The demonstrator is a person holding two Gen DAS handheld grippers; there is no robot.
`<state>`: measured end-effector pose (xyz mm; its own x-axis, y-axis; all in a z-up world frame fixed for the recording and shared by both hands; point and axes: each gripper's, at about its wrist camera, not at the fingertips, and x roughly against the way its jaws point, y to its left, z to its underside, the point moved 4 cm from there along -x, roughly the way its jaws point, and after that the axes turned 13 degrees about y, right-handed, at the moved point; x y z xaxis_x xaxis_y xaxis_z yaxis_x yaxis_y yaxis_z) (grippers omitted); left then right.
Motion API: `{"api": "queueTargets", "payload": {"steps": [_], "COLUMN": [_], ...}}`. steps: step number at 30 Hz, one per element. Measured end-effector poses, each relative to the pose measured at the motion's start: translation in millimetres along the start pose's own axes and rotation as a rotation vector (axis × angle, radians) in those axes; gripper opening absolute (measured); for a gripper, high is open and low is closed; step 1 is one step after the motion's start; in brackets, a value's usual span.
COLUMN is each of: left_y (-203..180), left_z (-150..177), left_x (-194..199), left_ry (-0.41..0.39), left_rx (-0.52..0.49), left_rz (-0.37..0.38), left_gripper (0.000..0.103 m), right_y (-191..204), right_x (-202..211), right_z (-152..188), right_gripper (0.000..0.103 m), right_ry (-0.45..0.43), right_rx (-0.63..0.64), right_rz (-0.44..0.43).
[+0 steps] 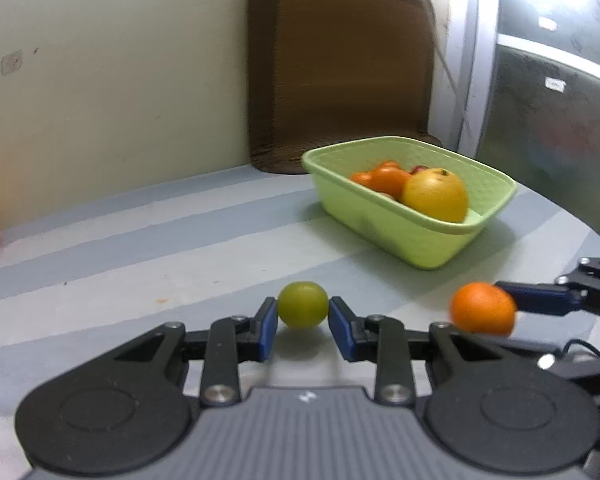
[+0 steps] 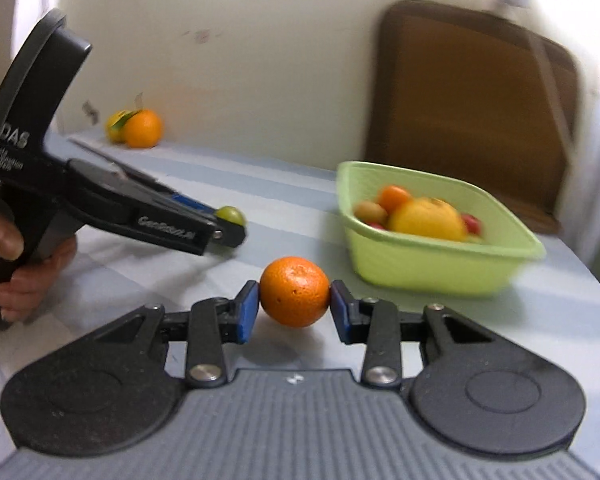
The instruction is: Organize fruits
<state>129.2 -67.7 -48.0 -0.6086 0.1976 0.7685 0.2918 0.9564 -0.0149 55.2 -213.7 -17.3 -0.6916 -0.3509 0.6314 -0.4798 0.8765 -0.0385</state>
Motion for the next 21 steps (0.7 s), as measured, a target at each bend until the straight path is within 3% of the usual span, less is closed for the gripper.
{"api": "queueTargets", "payload": {"steps": [5, 21], "left_y": [-19.4, -38.7], "left_z": [1.6, 5.2], "left_x": [-0.8, -3.5], "left_ry": [0.017, -0.002], "left_rx": [-0.002, 0.016], "left_rz": [-0.035, -0.176], "left_gripper": [0.029, 0.033], "right_y": [-22.0, -27.3], "right_x": [5.8, -1.0], "right_z": [10.7, 13.5], "right_gripper": [0.041, 0.043], "right_ry": [-0.015, 0.024], "right_rx": [-0.065, -0.1], "right_rz": [0.083, 0.047]}}
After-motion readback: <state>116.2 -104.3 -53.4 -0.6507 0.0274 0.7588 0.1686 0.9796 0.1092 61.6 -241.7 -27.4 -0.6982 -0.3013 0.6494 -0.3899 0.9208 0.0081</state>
